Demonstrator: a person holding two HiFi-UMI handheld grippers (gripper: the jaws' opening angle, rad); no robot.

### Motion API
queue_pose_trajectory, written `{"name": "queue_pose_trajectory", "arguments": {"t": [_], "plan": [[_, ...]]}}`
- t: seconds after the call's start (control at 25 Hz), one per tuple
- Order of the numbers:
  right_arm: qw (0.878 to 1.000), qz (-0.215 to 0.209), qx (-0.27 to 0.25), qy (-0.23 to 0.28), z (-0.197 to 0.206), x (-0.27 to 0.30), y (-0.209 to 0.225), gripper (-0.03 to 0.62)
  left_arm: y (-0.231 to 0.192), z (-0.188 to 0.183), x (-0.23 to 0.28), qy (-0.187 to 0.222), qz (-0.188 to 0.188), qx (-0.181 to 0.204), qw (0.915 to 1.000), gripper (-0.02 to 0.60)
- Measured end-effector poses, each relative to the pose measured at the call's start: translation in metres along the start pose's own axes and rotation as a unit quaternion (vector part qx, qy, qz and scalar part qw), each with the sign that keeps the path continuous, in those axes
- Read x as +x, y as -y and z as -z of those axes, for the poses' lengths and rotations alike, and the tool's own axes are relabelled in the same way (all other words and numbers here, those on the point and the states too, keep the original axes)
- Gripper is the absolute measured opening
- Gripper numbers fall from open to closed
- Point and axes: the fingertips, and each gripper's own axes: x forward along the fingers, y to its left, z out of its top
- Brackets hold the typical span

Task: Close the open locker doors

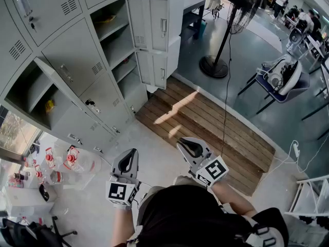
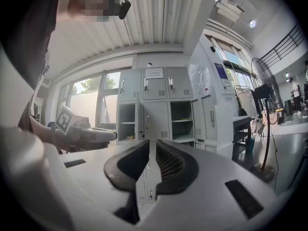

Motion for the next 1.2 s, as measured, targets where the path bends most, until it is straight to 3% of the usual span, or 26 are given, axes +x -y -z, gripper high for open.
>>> {"name": "queue_pose_trajectory", "arguments": {"t": [0.2, 0.68, 0.96, 1.2], "plan": [[1.000, -0.004, 0.009, 0.001, 0.004, -0.010, 0.029, 0.055, 0.021, 0.006, 0.027, 0.012, 0.002, -0.011, 0.9999, 0.009], [0.999, -0.011, 0.044, 0.014, 0.012, -0.032, 0.092, 0.055, 0.045, 0.007, 0.074, -0.018, -0.018, 0.005, 0.9997, 0.009], [0.998, -0.005, 0.065, 0.000, 0.028, -0.007, 0.103, 0.055, 0.021, 0.023, 0.101, -0.022, -0.008, -0.003, 0.9997, 0.009], [0.997, 0.017, 0.079, -0.010, 0.026, 0.048, 0.118, 0.055, -0.027, 0.020, 0.139, -0.017, 0.020, 0.001, 0.9997, 0.009]]}}
